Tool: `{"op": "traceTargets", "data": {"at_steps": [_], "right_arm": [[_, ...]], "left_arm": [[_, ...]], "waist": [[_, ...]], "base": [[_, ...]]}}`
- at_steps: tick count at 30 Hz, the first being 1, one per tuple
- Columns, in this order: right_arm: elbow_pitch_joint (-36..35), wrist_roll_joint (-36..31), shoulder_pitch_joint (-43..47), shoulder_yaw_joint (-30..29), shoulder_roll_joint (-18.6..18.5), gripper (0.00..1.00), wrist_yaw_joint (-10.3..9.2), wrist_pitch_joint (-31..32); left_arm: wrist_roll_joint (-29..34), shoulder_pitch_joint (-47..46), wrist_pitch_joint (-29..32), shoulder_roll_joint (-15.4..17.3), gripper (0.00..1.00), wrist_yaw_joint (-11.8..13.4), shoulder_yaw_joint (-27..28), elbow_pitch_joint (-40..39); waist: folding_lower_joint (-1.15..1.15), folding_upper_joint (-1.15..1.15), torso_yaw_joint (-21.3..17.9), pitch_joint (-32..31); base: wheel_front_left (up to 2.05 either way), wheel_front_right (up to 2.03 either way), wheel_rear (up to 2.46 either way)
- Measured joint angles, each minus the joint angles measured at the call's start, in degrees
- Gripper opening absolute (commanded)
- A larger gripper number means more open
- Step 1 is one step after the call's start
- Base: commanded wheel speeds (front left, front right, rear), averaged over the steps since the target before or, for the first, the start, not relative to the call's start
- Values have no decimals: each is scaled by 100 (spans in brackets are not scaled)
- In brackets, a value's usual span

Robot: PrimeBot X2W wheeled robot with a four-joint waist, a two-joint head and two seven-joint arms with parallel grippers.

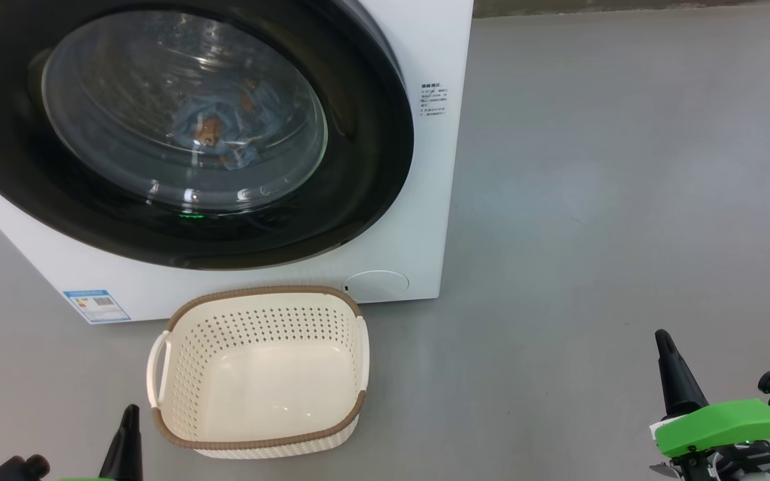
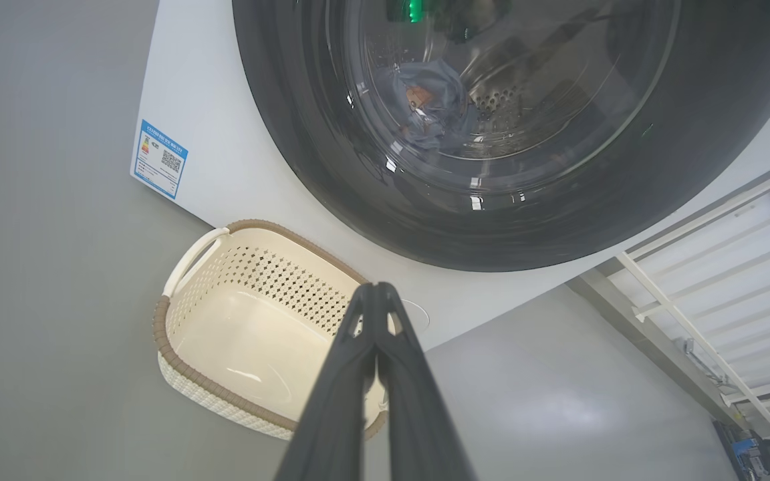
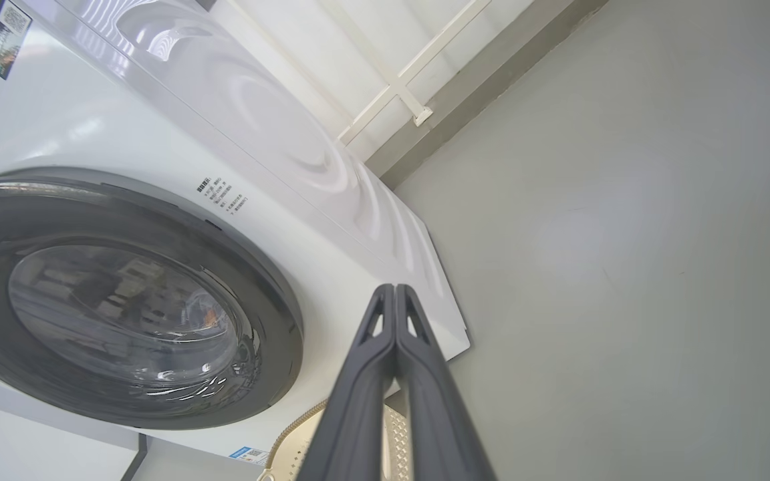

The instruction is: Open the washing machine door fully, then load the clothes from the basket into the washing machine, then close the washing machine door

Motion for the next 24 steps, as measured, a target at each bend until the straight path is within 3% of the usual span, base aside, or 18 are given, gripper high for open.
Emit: {"op": "traceTargets", "data": {"at_steps": [24], "right_arm": [[-202, 1236, 7, -175, 73, 0, -1, 388]], "left_arm": [[-1247, -83, 363, -127, 0, 0, 122, -2]], "waist": [[0, 0, 36, -94]], "base": [[0, 0, 0]]}}
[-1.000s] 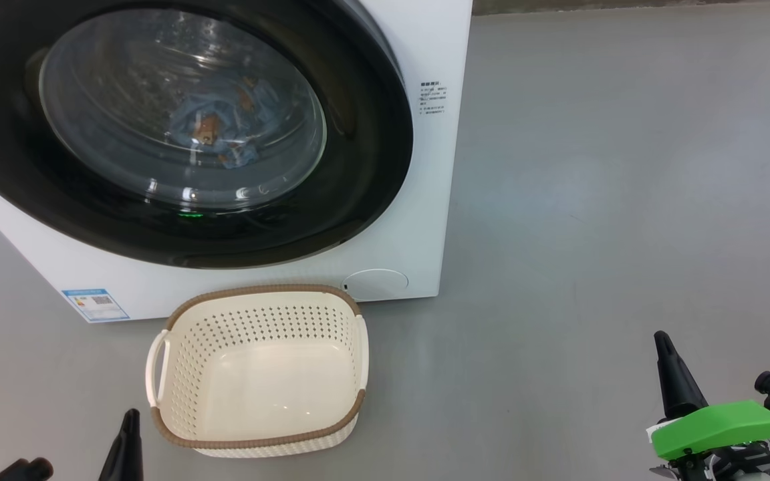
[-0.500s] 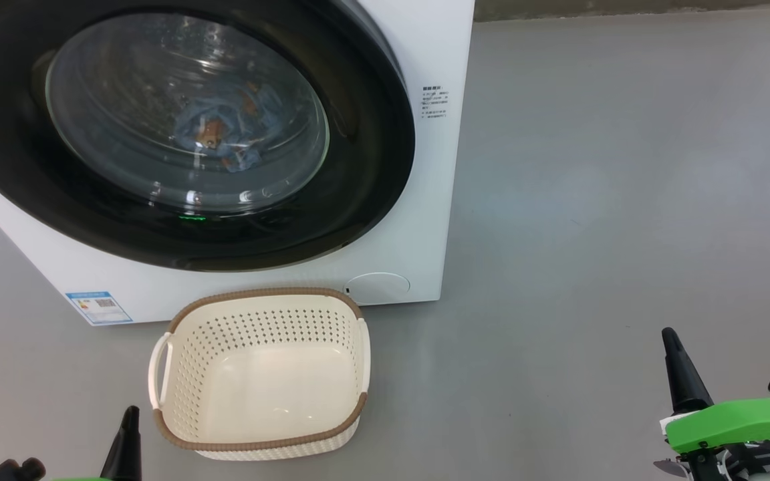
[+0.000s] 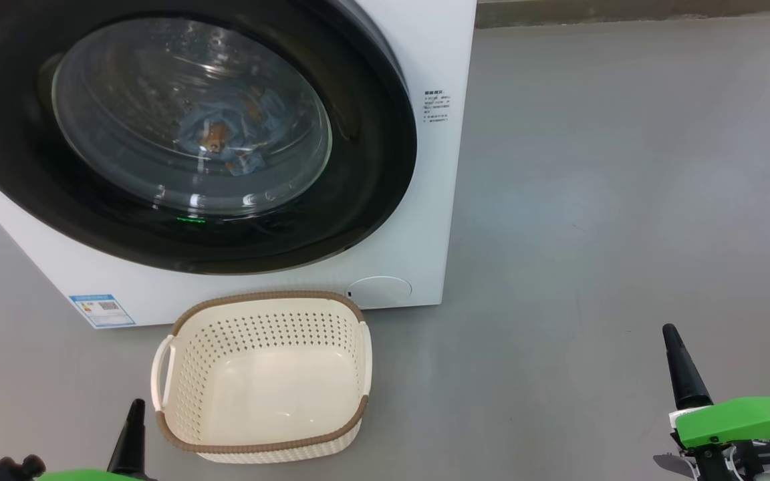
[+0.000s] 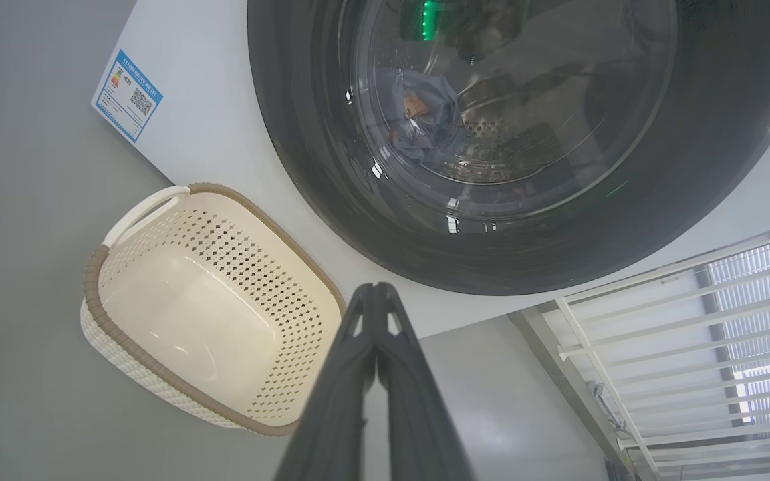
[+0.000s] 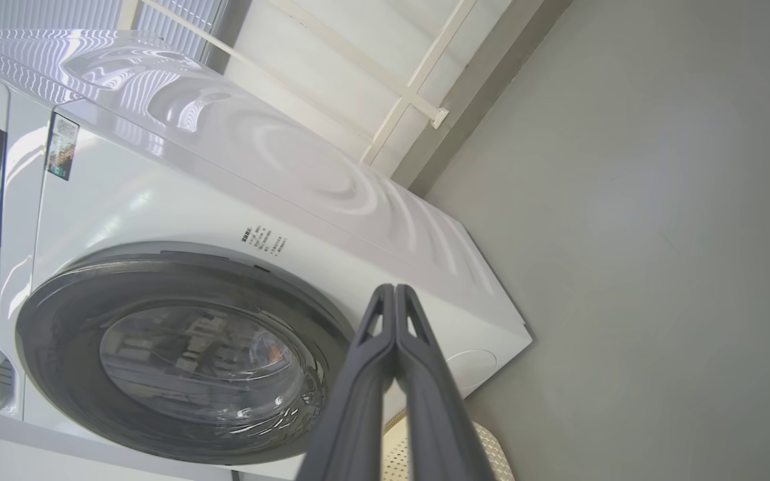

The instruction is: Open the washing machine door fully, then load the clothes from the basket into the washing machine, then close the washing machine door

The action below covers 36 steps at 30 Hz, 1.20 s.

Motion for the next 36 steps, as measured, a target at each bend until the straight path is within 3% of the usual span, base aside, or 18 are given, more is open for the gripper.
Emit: {"op": "traceTargets", "data": {"at_steps": [36], "right_arm": [[-309, 1907, 5, -292, 129, 0, 0, 586]], "left_arm": [[-1900, -170, 600, -167, 0, 1, 213, -27]], "waist": [[0, 0, 56, -148]], "base": [[0, 0, 0]]}}
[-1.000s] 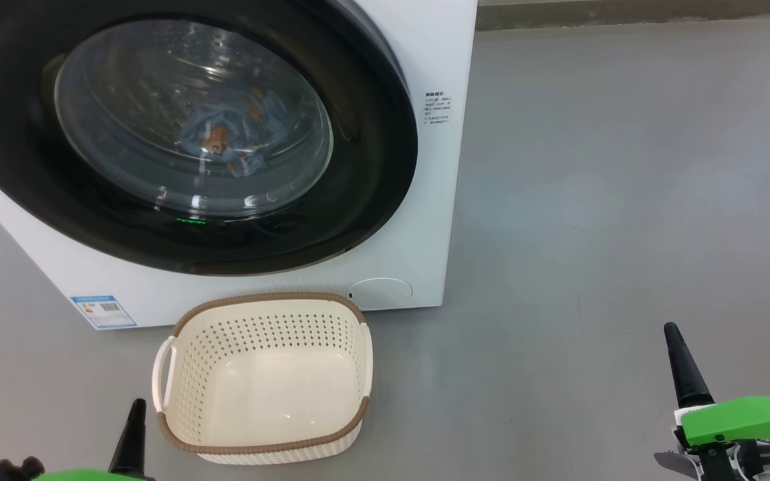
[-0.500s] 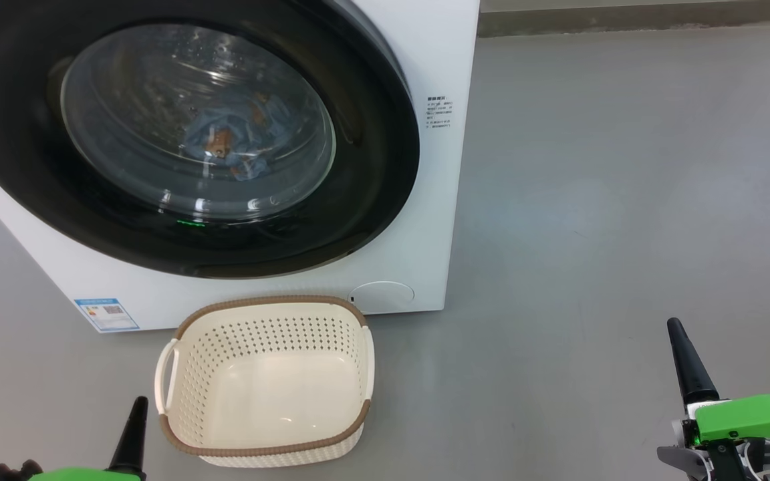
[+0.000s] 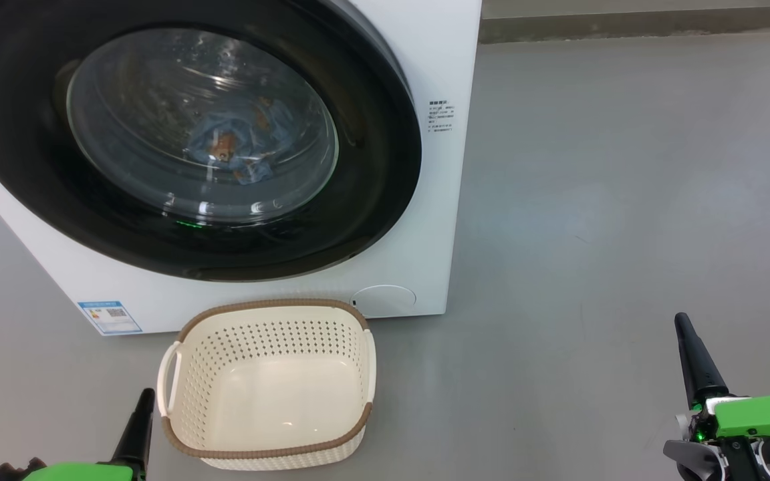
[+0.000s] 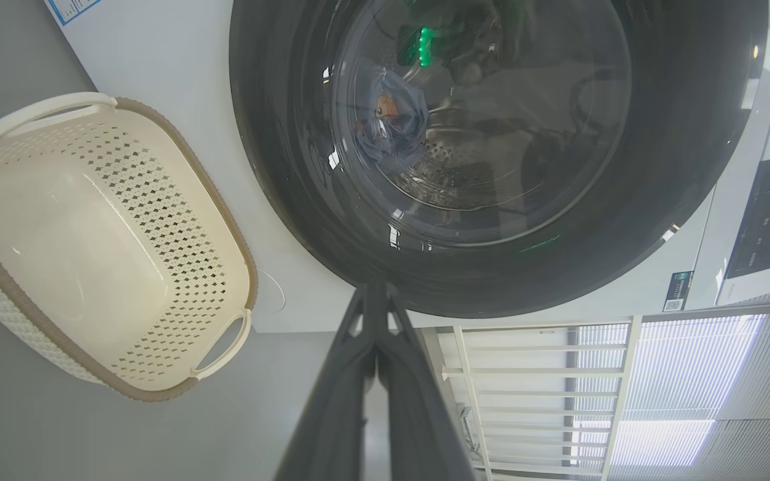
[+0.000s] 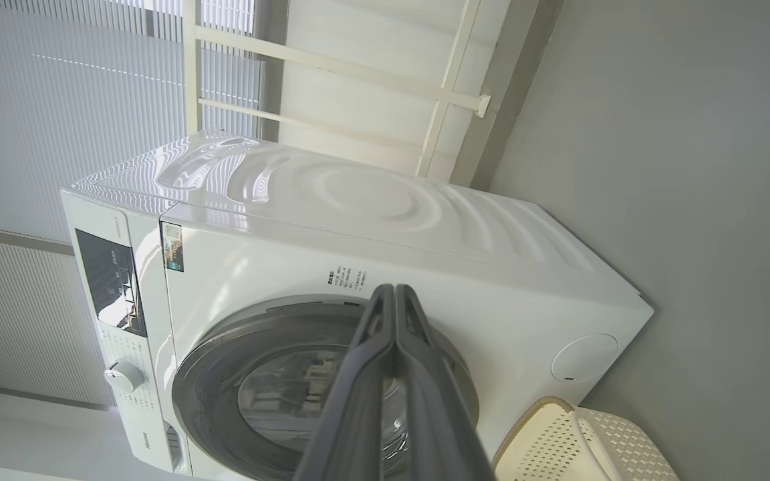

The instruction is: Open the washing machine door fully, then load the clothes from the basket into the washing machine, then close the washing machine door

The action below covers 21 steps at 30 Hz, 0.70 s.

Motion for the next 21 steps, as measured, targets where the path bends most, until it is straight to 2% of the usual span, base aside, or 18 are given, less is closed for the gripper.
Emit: {"op": "traceTargets", "data": {"at_steps": [17, 21], "right_arm": [[-164, 980, 114, -91, 76, 0, 0, 285], [-174, 996, 114, -101, 89, 0, 0, 285]], "left_arm": [[-994, -113, 279, -57, 0, 4, 113, -9], [-1024, -114, 303, -60, 0, 4, 116, -10]], "waist": [[0, 0, 28, -73], [0, 0, 28, -74]], "base": [[0, 0, 0], [0, 0, 0]]}}
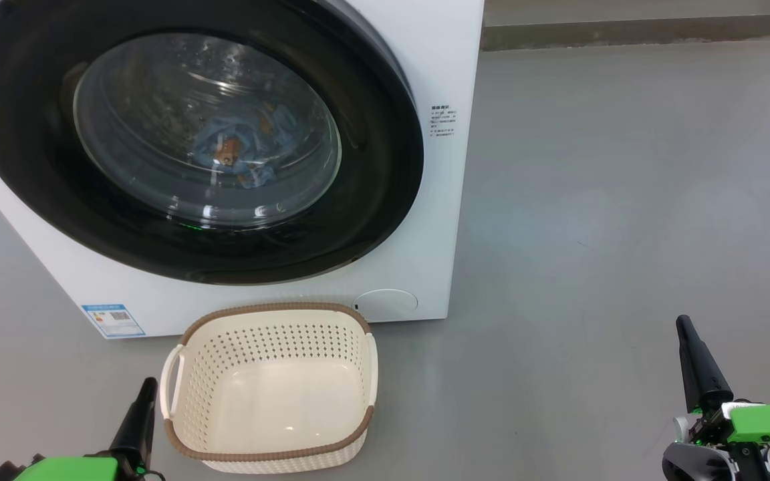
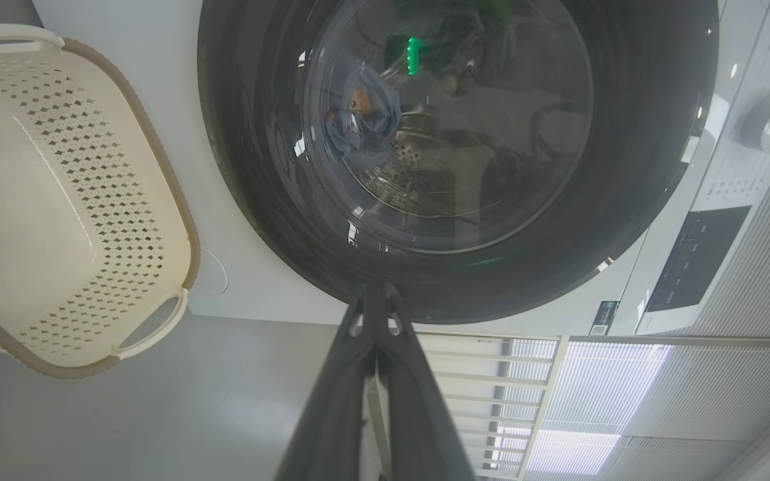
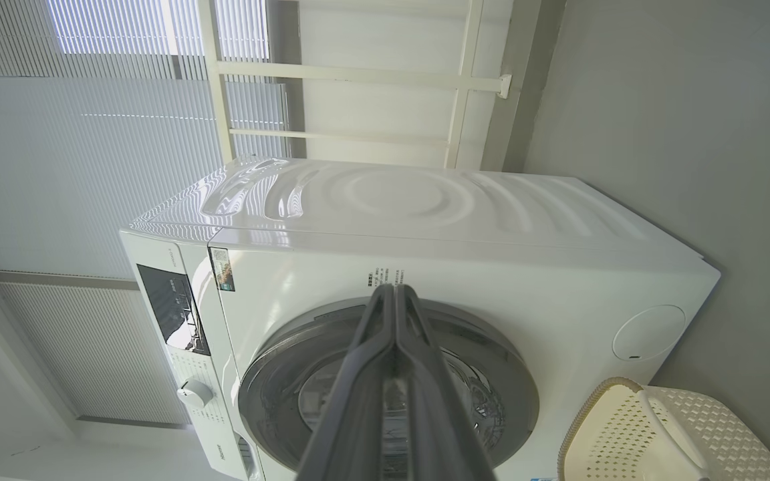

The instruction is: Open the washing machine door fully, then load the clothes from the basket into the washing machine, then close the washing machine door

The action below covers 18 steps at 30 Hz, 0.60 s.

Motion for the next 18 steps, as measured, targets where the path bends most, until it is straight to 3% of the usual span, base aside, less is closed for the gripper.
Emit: {"op": "traceTargets", "data": {"at_steps": [18], "right_arm": [[-1, 0, 0, -5, 2, 0, 0, 0]], "left_arm": [[-2, -1, 0, -7, 0, 0, 4, 0]], "waist": [[0, 0, 0, 0]], "base": [[0, 0, 0]]}}
